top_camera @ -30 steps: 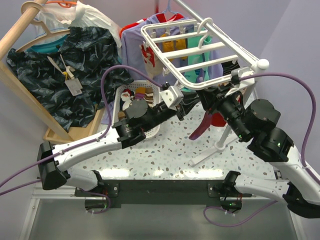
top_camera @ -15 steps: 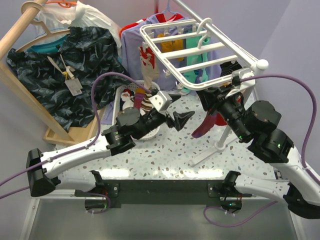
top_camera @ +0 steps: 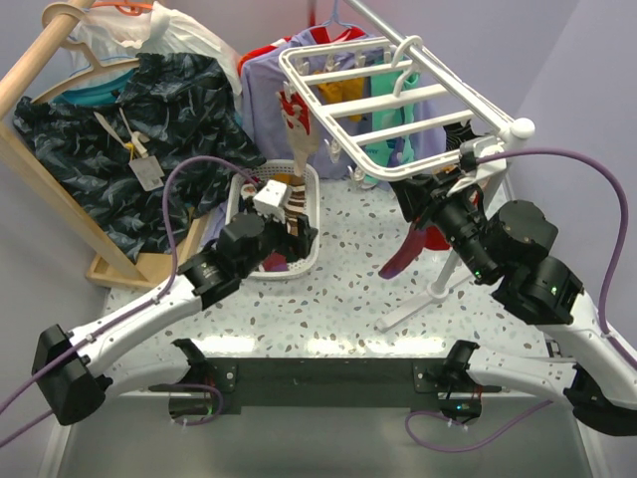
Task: Clip the socks to the hanger
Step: Pick up the sock from the bin, then clamp the sock onto the hanger, then open the clamp at the hanger.
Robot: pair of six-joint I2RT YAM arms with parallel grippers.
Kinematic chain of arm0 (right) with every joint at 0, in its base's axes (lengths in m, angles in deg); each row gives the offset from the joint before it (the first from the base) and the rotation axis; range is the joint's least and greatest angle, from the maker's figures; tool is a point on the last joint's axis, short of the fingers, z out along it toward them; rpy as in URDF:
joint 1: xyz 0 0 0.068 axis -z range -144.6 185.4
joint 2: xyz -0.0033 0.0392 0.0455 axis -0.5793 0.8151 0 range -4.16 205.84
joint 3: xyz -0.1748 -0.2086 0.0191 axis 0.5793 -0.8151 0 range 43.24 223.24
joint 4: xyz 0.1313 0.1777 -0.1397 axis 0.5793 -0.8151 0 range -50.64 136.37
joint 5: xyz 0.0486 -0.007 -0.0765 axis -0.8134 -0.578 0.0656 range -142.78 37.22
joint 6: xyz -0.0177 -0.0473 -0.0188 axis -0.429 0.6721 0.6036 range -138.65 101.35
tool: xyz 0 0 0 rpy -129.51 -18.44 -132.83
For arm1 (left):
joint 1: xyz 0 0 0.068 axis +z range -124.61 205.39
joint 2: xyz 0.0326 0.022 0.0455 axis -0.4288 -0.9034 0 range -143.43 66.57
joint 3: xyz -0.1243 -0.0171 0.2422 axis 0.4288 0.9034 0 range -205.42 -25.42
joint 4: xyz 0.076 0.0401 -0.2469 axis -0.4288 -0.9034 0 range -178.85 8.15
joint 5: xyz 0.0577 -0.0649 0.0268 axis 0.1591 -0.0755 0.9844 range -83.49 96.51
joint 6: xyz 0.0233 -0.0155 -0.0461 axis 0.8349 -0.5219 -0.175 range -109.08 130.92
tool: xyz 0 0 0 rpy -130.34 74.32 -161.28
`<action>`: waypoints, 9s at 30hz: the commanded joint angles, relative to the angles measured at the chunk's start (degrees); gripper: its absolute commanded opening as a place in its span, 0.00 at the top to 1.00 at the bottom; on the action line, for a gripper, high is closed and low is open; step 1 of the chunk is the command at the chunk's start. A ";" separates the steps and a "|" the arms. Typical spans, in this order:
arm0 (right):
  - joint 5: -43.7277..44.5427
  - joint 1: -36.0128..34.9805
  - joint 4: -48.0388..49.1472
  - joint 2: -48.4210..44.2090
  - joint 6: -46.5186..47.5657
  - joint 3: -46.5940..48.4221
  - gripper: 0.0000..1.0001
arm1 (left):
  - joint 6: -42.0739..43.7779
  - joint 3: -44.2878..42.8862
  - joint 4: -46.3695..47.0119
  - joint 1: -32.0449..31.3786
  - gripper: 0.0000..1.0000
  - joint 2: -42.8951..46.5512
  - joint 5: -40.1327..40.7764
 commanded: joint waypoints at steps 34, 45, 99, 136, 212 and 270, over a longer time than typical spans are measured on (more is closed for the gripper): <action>0.19 -0.23 -0.45 -0.38 0.56 0.36 0.87 | 2.51 -36.78 -9.62 30.91 0.49 -53.48 -8.64; 0.19 -0.23 -0.72 -0.38 0.38 0.28 0.87 | 2.95 -38.54 -10.41 31.00 0.65 -56.73 -7.85; -3.67 -0.23 2.97 -0.11 -0.59 0.19 0.87 | 6.11 -3.29 32.03 4.98 1.00 -1.08 -38.17; -7.81 -0.23 4.56 0.50 0.64 -0.78 0.88 | 5.32 -13.49 36.70 0.15 1.00 -11.20 -38.87; 9.60 -0.23 3.24 -4.68 2.75 -4.82 0.37 | 23.86 -9.27 39.86 -2.84 0.25 -7.34 -16.10; -27.58 -0.23 -20.59 7.61 -0.85 16.71 0.34 | 18.59 -24.82 19.74 -12.50 1.00 -14.02 -12.68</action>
